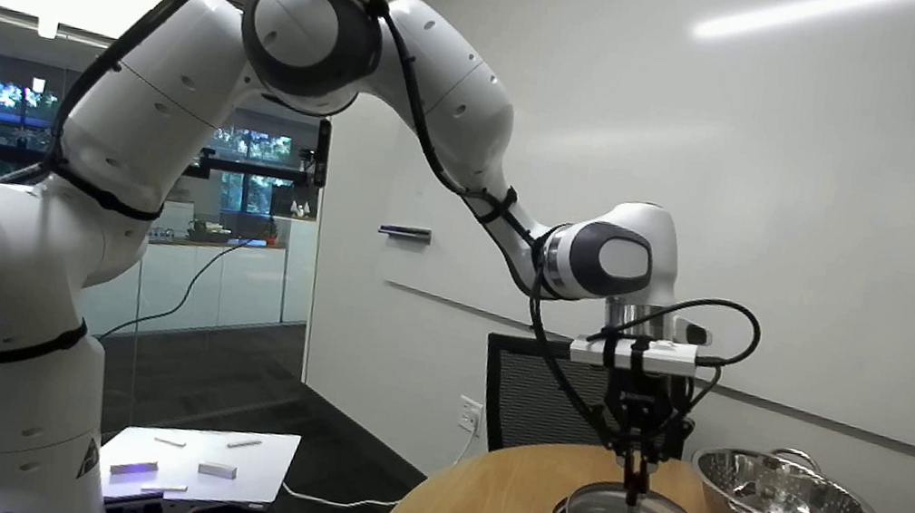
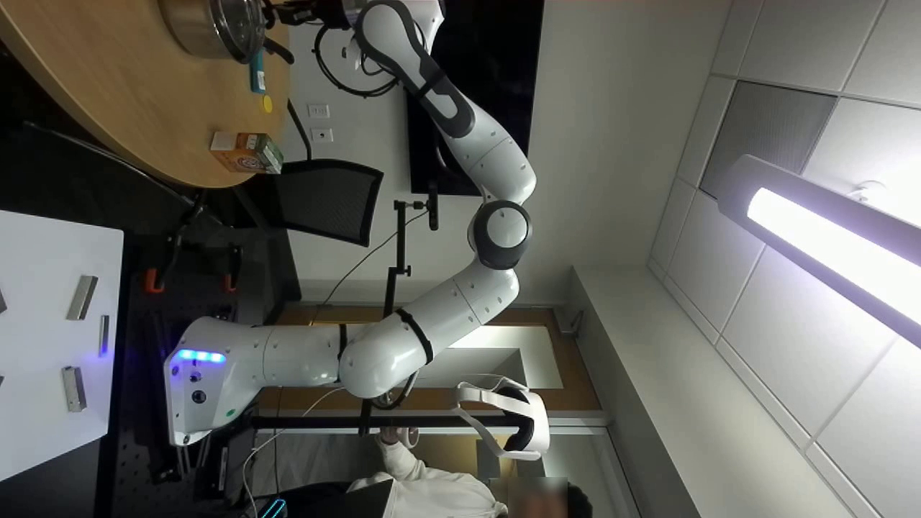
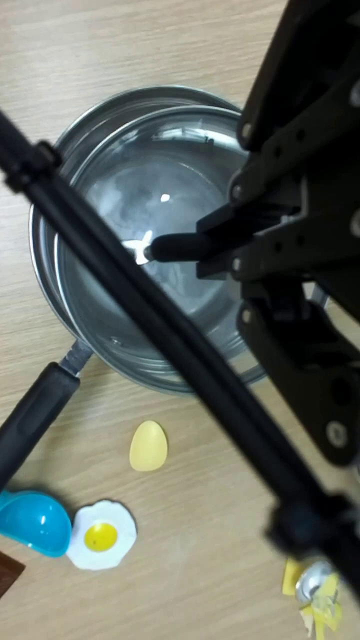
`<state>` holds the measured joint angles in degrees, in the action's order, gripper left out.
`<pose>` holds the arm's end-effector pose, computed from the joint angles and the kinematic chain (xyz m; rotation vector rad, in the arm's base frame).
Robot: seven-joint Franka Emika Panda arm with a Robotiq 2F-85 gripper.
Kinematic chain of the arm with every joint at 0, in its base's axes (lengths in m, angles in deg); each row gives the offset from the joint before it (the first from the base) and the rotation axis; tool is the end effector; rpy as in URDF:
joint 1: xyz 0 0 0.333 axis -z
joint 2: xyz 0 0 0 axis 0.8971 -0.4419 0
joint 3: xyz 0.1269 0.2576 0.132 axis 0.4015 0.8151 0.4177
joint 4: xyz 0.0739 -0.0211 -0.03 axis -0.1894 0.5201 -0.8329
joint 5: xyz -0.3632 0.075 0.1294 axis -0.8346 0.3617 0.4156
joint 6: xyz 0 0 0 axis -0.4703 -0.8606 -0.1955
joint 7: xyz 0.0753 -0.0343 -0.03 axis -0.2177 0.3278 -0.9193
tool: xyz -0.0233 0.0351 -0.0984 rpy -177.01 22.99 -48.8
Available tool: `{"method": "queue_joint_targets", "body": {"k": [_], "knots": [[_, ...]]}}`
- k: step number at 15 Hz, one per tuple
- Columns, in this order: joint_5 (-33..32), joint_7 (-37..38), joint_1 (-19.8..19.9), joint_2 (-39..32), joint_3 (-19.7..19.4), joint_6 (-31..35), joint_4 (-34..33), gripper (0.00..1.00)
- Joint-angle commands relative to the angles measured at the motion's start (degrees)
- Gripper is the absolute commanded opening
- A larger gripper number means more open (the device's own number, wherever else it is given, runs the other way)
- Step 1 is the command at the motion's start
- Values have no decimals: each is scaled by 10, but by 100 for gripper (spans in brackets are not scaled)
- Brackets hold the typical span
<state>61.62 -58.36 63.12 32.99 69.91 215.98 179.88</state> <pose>0.6756 0.0375 0.2686 2.6699 1.2514 -0.0541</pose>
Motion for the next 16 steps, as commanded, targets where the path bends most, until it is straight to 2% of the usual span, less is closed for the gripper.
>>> {"method": "queue_joint_targets", "body": {"k": [1,5,11,16], "knots": [[5,20,-6,7,1,-33,-38,4],[7,4,-5,23,13,-61,-46,4],[8,-63,-11,62,42,-127,-13,4],[4,-108,-30,94,61,-138,31,4]]}}
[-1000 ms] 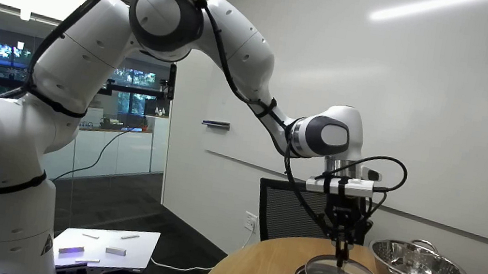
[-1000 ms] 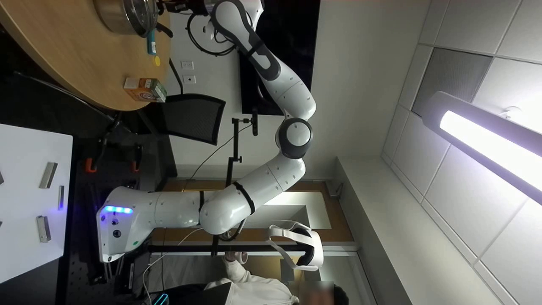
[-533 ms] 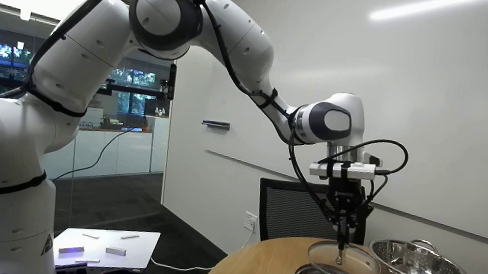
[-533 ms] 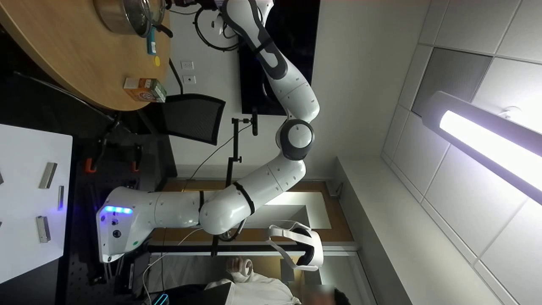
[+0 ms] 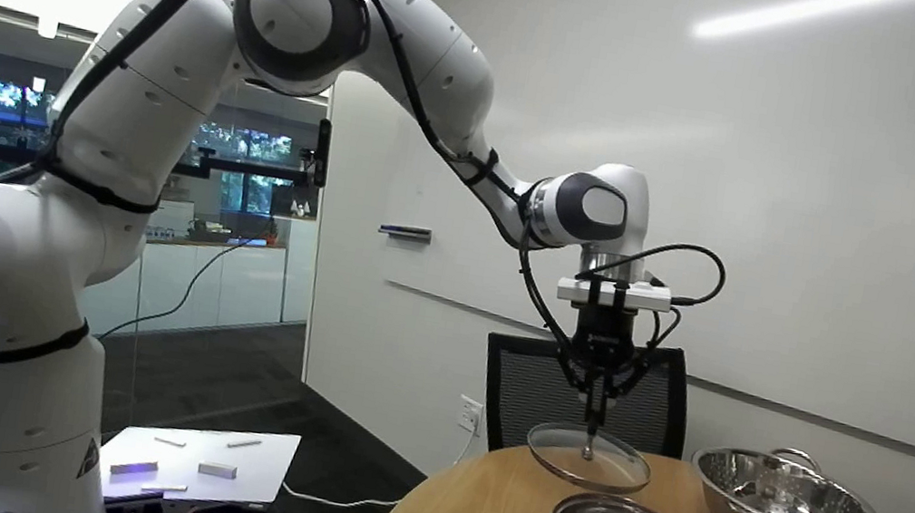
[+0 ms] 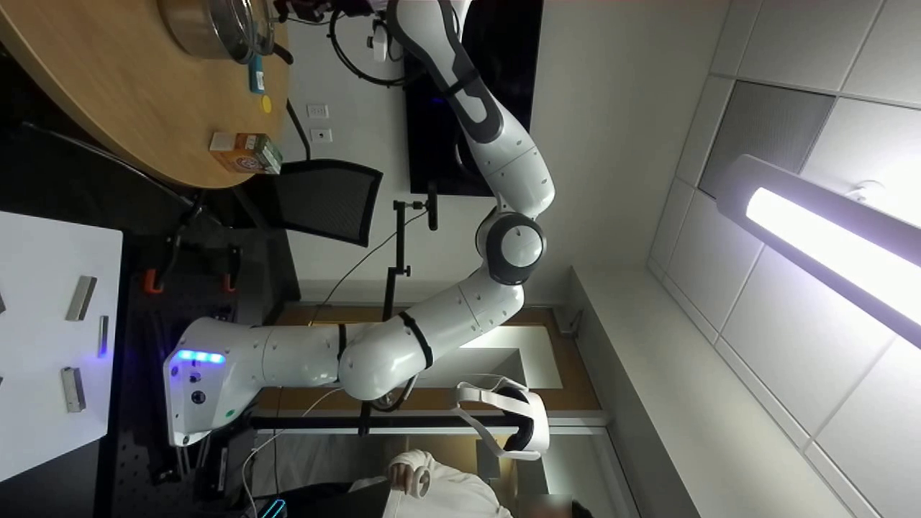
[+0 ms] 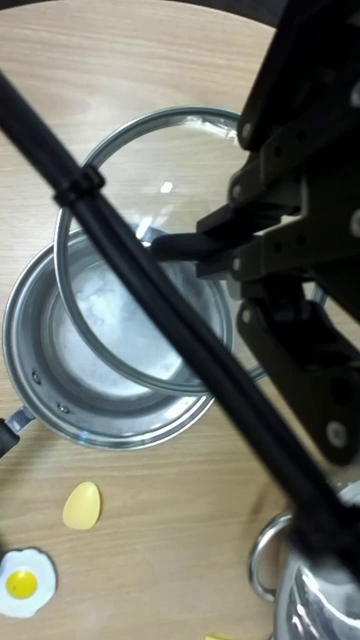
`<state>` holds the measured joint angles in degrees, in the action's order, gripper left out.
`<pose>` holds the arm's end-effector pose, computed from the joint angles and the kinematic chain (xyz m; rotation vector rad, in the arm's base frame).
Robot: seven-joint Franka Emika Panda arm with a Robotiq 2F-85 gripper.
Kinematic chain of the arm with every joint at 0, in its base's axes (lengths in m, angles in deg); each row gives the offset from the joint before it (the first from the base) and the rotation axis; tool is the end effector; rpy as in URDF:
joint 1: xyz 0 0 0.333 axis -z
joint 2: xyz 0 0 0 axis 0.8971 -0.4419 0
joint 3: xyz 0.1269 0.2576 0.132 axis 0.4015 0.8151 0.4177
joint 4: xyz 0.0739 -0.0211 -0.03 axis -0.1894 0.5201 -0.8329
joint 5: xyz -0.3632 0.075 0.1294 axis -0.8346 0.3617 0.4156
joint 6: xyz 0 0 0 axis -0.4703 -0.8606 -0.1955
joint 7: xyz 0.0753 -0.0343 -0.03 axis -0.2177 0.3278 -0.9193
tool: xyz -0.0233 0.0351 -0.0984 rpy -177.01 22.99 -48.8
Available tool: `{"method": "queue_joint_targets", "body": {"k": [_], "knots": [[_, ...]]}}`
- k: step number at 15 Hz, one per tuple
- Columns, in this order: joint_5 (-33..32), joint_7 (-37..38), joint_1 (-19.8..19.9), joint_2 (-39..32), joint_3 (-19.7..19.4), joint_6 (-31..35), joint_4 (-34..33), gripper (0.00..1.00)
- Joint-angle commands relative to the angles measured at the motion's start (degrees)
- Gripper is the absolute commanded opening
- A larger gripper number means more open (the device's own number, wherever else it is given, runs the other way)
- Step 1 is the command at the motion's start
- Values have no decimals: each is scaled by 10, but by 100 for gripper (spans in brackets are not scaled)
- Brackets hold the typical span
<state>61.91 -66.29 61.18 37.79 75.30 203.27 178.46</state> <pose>0.6545 0.1062 0.3200 2.5495 1.5547 -0.2036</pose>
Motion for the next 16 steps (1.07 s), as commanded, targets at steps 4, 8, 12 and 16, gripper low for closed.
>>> {"method": "queue_joint_targets", "body": {"k": [4,8,12,16], "knots": [[3,-63,-25,74,23,-8,94,4],[-2,-94,-40,103,37,6,162,4],[-17,-95,-51,115,38,32,218,4],[-11,-90,-44,114,36,111,268,4]]}}
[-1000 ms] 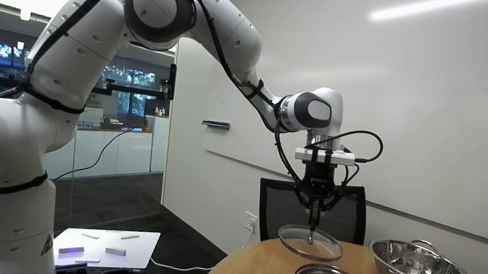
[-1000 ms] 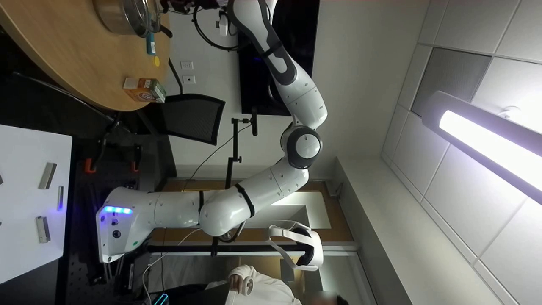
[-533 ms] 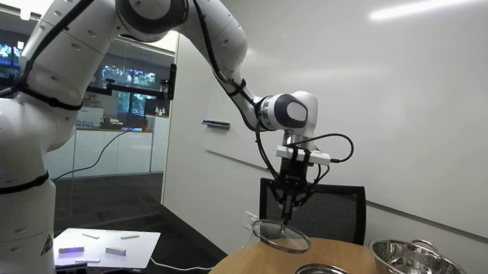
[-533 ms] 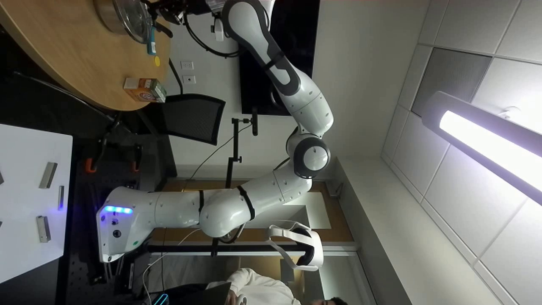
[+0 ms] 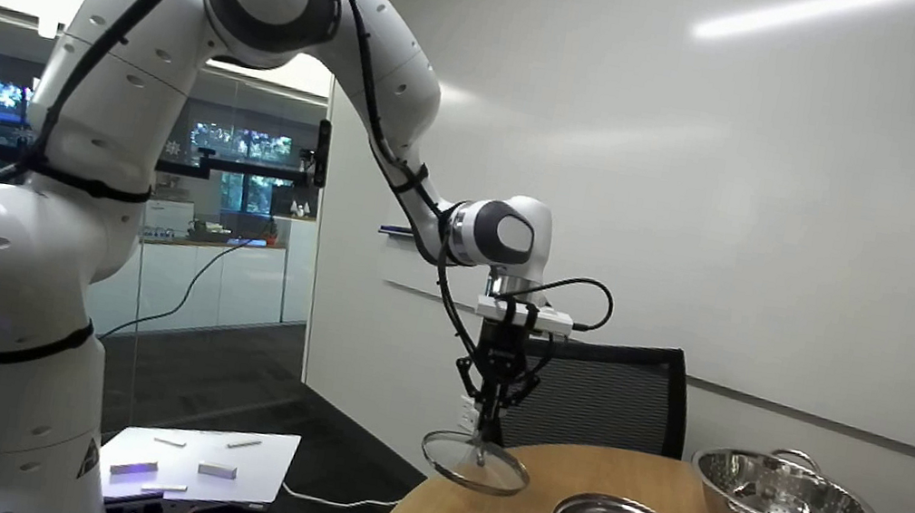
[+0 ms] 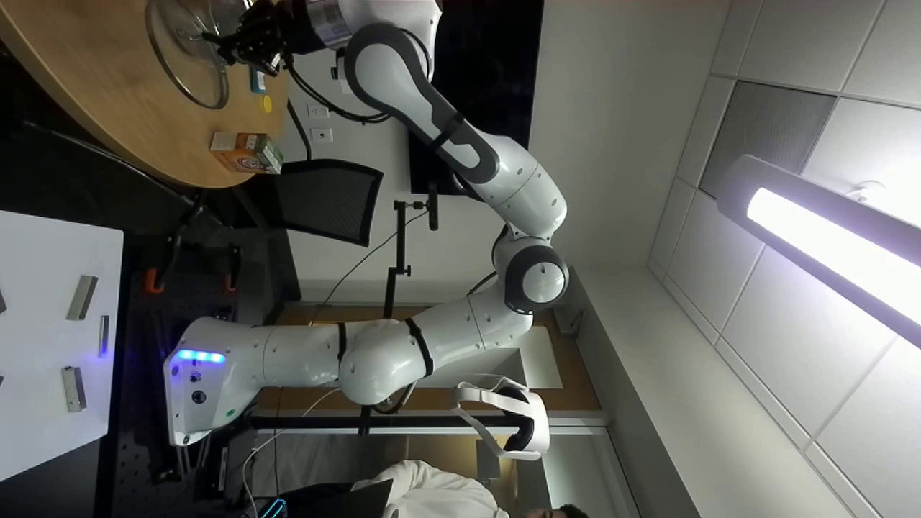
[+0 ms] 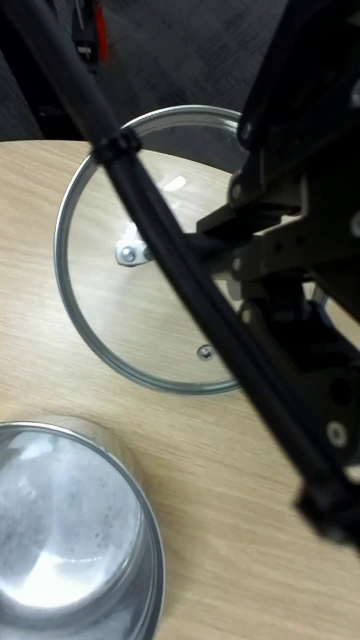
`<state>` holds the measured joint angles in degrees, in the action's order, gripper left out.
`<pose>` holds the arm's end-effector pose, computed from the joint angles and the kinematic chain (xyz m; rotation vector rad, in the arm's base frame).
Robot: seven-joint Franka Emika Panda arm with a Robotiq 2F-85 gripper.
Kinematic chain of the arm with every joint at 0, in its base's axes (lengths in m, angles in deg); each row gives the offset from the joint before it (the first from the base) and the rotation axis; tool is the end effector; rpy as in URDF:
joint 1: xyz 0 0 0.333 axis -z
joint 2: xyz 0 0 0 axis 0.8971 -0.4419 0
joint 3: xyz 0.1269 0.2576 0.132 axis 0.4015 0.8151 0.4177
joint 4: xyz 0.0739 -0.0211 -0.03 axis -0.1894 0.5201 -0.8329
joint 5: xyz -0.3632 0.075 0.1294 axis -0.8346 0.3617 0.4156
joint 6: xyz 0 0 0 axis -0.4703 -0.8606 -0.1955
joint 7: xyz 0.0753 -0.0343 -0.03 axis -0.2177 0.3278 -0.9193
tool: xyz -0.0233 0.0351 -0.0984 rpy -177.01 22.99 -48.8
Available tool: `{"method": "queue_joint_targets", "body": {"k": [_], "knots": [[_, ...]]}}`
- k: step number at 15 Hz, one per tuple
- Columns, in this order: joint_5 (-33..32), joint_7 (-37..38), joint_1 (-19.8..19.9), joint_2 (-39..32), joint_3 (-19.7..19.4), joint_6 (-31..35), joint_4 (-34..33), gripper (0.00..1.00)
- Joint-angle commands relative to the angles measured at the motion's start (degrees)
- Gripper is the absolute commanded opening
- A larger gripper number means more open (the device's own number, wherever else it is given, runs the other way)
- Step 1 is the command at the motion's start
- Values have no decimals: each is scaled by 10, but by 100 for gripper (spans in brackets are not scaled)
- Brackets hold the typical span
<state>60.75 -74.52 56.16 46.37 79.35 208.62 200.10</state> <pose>0.5358 0.1854 0.2628 2.2465 2.0094 -0.3854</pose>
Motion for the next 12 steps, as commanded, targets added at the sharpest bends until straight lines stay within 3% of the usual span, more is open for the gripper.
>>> {"method": "queue_joint_targets", "body": {"k": [1,6,12], "knots": [[2,-2,8,28,-6,85,64,4],[-4,16,9,25,-16,177,109,4],[-43,22,7,18,-40,214,130,4]]}}
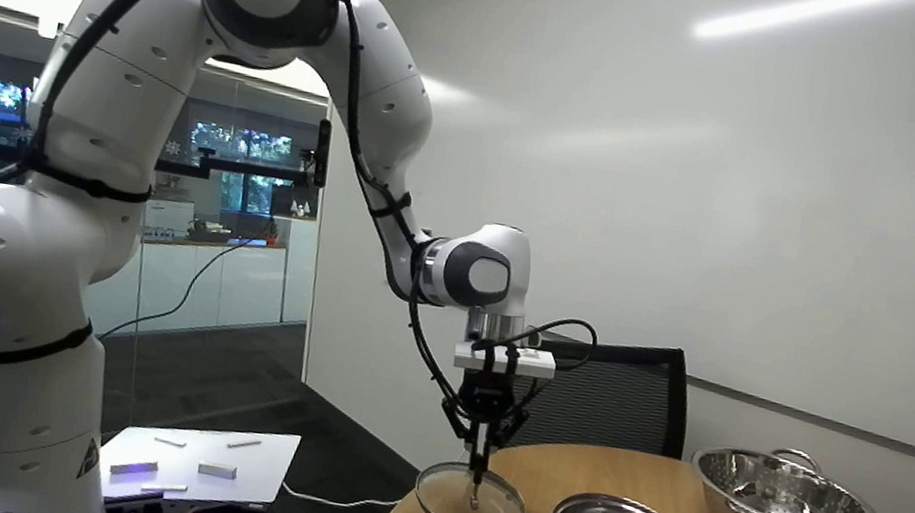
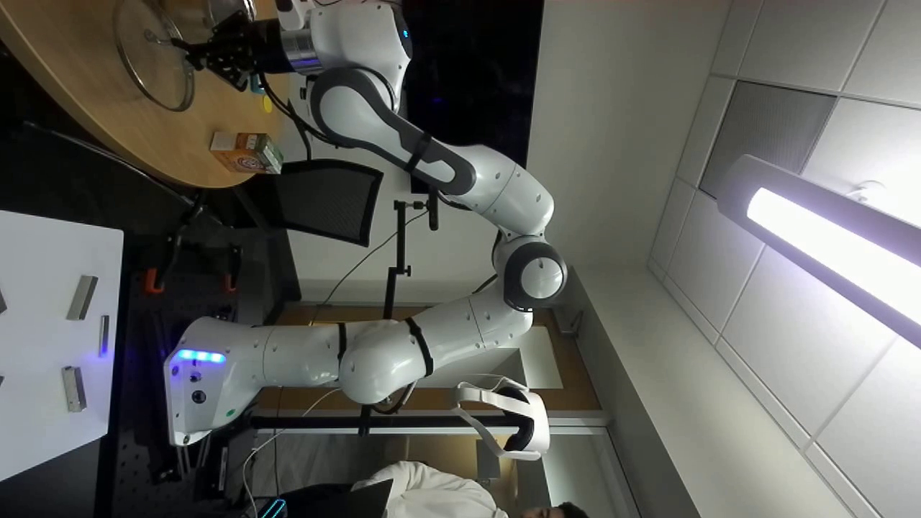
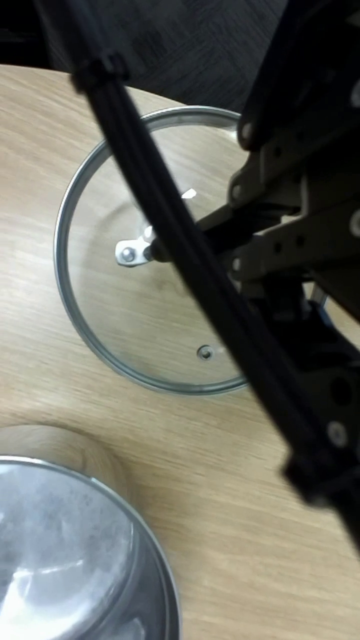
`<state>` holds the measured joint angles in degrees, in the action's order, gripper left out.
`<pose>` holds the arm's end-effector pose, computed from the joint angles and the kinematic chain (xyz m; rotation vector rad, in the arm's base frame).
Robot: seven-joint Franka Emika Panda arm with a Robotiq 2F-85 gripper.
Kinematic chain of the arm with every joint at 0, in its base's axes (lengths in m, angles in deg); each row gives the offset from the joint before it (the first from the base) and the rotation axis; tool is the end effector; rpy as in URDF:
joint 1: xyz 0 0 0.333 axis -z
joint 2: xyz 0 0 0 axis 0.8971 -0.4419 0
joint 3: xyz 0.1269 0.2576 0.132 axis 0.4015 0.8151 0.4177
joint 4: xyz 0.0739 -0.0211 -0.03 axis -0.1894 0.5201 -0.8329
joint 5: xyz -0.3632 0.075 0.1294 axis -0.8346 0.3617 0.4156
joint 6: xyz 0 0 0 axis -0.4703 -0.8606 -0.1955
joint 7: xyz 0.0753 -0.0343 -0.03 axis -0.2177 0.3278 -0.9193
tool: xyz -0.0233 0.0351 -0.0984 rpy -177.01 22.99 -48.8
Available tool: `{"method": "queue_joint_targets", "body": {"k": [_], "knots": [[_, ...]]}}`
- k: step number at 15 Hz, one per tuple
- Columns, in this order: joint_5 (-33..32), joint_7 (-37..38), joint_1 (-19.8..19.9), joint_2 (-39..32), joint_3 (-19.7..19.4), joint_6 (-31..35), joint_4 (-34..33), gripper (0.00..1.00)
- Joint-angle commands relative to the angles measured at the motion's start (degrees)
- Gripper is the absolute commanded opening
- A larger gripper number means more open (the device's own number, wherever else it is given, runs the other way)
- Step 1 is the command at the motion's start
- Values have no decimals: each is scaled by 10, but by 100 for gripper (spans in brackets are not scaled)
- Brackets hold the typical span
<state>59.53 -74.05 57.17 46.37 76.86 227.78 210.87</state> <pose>0.5110 0.1600 0.2143 2.2599 2.0197 -0.1668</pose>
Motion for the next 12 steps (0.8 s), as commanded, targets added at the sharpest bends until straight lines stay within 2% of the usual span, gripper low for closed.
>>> {"method": "queue_joint_targets", "body": {"k": [1,7,12], "knots": [[-44,21,-3,16,-22,27,24,4],[-118,54,-3,6,-53,33,28,4],[-143,61,-1,0,-59,24,26,4]]}}
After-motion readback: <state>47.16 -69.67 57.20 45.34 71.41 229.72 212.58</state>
